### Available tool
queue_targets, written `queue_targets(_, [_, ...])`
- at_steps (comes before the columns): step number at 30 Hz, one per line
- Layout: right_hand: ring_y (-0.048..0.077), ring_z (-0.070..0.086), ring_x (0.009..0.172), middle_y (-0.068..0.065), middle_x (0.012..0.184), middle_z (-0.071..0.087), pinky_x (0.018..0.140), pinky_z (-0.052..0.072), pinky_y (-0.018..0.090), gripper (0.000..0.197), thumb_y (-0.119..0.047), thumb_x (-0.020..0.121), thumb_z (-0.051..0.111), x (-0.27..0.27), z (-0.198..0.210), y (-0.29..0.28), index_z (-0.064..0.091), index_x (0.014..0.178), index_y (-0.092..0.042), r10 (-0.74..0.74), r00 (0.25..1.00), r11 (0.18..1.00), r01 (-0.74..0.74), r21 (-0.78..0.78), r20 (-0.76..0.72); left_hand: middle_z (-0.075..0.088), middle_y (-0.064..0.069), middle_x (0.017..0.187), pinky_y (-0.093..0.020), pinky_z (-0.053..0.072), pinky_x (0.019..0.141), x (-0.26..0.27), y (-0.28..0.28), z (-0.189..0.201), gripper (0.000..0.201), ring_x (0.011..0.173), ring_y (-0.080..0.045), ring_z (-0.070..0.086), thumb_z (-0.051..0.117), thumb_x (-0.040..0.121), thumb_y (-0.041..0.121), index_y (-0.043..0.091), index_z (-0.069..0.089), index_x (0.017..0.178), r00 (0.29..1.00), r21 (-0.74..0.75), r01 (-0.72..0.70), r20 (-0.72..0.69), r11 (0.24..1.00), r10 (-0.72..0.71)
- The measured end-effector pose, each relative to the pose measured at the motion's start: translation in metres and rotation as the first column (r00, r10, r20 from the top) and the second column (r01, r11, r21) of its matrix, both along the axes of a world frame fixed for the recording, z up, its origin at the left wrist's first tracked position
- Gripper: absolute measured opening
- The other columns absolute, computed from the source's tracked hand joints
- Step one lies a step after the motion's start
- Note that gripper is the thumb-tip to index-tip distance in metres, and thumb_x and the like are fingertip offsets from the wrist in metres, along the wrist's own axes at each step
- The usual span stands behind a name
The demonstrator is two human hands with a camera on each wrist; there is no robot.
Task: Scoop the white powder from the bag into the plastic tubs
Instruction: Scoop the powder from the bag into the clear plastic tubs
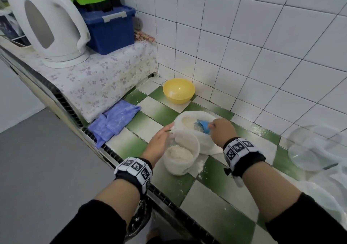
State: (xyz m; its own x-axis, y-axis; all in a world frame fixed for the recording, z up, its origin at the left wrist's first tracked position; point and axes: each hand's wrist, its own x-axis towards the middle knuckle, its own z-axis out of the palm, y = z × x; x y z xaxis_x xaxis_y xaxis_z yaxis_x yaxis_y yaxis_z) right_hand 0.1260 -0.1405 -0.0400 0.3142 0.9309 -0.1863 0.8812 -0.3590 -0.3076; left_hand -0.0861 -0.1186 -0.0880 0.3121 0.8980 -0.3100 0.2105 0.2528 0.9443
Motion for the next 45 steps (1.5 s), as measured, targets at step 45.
queue_targets(45, [0.003,0.040,0.051,-0.005,0.072,0.066,0.047,0.031,0.011,0.020,-0.023,0.094,0.054,-0.015,0.048,-0.052,0.071,0.091,-0.012,0.056,0.905,0.998,-0.035,0.056,-0.422,0.062,-0.006,0.124,-0.036,0.049,0.088,-0.003,0.005,-0.013,0.021,0.113,-0.023,0.060,0.042,0.103,0.029,0.024,0.058,0.115,0.988,-0.099,-0.003,0.152,0.995,0.018])
